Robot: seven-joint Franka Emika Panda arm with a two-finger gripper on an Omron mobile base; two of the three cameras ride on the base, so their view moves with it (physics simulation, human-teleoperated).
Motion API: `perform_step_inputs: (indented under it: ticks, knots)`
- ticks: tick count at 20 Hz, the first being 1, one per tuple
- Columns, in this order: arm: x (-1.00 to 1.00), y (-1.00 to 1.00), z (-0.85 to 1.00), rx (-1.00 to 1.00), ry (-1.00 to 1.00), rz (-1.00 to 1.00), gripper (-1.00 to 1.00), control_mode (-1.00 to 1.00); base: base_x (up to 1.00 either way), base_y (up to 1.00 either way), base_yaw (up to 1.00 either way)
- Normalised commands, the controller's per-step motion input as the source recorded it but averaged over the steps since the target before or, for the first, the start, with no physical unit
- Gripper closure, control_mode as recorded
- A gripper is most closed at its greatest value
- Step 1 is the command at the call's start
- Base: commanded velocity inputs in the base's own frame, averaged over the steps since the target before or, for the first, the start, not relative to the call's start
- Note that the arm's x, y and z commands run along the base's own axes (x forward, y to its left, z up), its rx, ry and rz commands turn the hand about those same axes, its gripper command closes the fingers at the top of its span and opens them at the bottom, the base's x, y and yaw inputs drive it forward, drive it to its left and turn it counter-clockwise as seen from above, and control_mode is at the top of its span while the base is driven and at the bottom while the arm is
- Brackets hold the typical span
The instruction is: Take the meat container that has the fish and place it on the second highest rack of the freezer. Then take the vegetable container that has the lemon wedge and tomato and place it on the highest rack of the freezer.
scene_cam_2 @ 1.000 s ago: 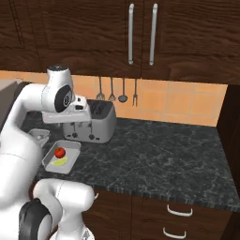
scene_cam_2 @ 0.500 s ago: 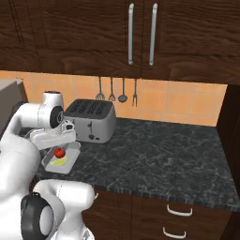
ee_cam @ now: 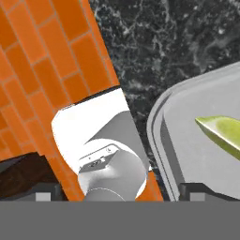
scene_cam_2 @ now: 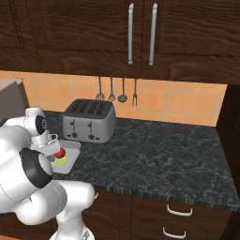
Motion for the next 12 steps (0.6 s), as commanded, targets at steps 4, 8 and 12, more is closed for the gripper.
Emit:
perform_step_inputs:
  ticks: [4, 8, 12]
  knots:
    - [0.05, 0.0, -0.32, -0.01, -0.07, 0.14, -1.0, -1.0, 0.0, 0.0, 0.0]
    - [0.07, -0.03, -0.01, 0.0, -0.05, 0.05, -1.0, -1.0, 0.0, 0.0, 0.0]
    - [-0.02, -0.11, -0.2, 0.0, -0.12, 0.02, -1.0, -1.0, 0.0, 0.0, 0.0]
